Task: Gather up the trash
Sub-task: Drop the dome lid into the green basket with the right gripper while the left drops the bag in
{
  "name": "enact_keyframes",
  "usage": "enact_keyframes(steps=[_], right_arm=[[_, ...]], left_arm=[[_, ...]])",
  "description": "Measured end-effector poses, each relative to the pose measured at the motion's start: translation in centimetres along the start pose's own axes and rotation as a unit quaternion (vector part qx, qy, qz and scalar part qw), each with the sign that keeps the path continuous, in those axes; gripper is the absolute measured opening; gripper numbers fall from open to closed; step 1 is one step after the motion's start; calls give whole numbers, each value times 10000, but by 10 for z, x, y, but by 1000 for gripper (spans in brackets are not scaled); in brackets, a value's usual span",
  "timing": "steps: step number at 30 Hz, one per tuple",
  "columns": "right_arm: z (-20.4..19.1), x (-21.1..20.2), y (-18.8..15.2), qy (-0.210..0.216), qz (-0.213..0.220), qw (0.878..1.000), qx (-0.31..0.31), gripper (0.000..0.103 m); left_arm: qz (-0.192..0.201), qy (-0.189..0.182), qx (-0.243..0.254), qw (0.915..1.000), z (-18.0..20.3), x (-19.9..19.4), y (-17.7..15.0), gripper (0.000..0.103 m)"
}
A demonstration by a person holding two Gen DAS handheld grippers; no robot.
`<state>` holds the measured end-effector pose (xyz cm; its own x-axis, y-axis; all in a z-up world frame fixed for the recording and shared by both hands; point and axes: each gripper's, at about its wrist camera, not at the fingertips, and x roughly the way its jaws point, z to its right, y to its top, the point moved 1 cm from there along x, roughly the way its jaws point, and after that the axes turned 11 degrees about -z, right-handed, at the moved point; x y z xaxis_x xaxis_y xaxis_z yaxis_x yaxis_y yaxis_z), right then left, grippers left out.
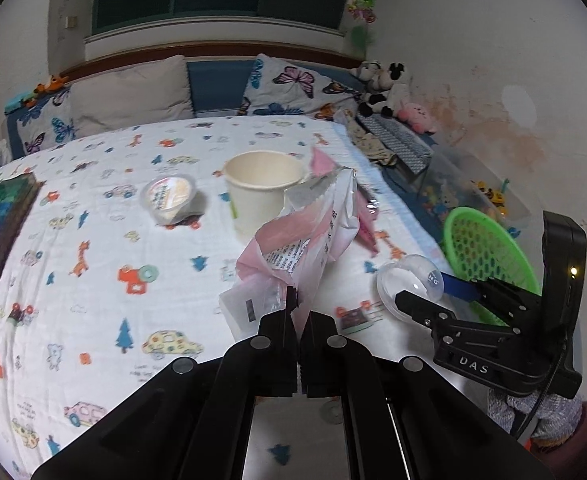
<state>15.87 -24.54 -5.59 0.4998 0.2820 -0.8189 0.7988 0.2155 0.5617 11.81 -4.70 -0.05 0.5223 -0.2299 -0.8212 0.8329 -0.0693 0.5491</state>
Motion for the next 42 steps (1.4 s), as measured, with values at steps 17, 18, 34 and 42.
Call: enact_keyframes(steps=[17,18,34,42], right_arm=[[100,-55,-27,-763,264,9926,907,57],[108,-58,-28,-802,282,9915,983,57],[204,-42,-42,-1185,1,9761,1823,58],[228,-34,-43,-1235,-31,9708,2055,60]], left_arm=[[78,-417,640,9970,75,5,33,1],[72,-447,681,9967,80,5,35,1],[-106,-587,1204,9909,145,34,64,1],[-167,-634,1484,9868,175,51,76,1]])
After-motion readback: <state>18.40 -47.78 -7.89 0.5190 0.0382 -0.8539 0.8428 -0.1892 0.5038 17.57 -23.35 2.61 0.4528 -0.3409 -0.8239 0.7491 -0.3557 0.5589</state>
